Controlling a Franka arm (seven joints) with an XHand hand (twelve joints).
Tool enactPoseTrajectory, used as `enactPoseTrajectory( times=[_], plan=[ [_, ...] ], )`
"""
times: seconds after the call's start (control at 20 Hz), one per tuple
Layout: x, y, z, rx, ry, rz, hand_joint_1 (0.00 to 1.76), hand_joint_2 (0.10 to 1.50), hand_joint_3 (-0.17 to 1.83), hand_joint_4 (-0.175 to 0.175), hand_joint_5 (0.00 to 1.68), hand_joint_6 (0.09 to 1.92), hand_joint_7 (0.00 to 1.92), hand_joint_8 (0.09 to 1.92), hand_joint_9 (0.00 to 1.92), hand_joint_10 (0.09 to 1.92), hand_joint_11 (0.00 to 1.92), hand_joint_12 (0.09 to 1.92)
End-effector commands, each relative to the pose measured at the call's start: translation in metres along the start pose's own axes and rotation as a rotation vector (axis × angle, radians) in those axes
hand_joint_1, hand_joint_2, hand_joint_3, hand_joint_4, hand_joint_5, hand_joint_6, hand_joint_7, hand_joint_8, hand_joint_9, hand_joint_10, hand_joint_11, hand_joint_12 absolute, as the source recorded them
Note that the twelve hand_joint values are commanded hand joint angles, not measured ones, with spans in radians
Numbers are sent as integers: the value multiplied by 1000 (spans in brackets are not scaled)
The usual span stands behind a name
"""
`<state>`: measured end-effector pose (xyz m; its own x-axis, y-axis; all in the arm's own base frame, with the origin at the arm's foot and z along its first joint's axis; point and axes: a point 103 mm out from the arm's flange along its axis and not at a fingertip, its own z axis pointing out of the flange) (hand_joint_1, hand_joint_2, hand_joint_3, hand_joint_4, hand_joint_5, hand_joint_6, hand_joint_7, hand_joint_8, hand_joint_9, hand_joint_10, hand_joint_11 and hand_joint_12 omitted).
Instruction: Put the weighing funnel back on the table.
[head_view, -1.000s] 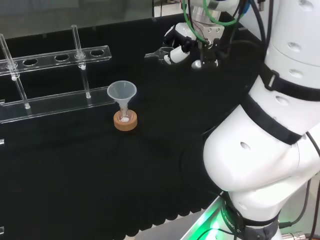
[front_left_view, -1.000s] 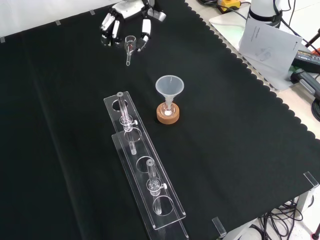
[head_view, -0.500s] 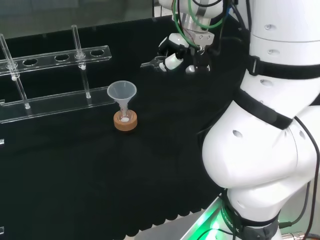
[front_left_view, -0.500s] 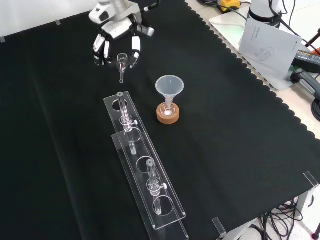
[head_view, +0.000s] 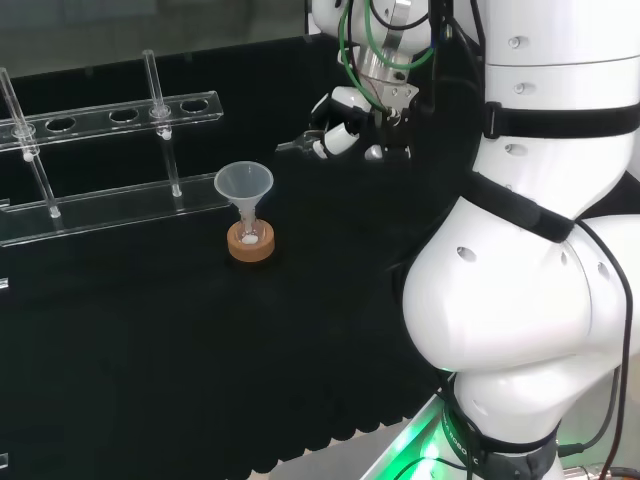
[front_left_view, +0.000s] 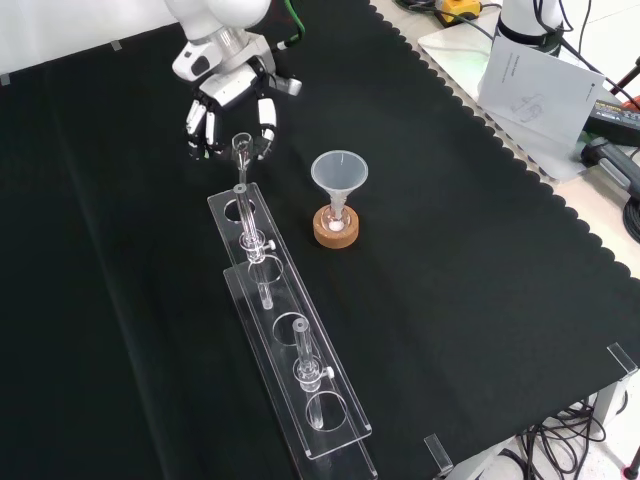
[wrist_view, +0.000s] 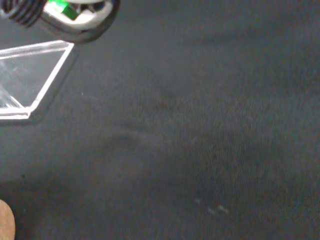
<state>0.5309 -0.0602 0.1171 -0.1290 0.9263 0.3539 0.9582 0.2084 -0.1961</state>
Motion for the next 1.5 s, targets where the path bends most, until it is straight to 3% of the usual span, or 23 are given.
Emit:
enactPoseTrajectory(
  times=[0.05,0.75,1.5],
  plan=[
    [-2,7,19,20,36,-23,1065,741,640,175,1101,966,425,689,728,522,522,1234],
    [-8,26,47,77,53,-34,1066,740,639,175,1103,961,422,688,726,521,526,1238],
    [-5,34,57,104,-24,-36,1069,736,640,175,1111,949,420,688,727,523,525,1242]
  ],
)
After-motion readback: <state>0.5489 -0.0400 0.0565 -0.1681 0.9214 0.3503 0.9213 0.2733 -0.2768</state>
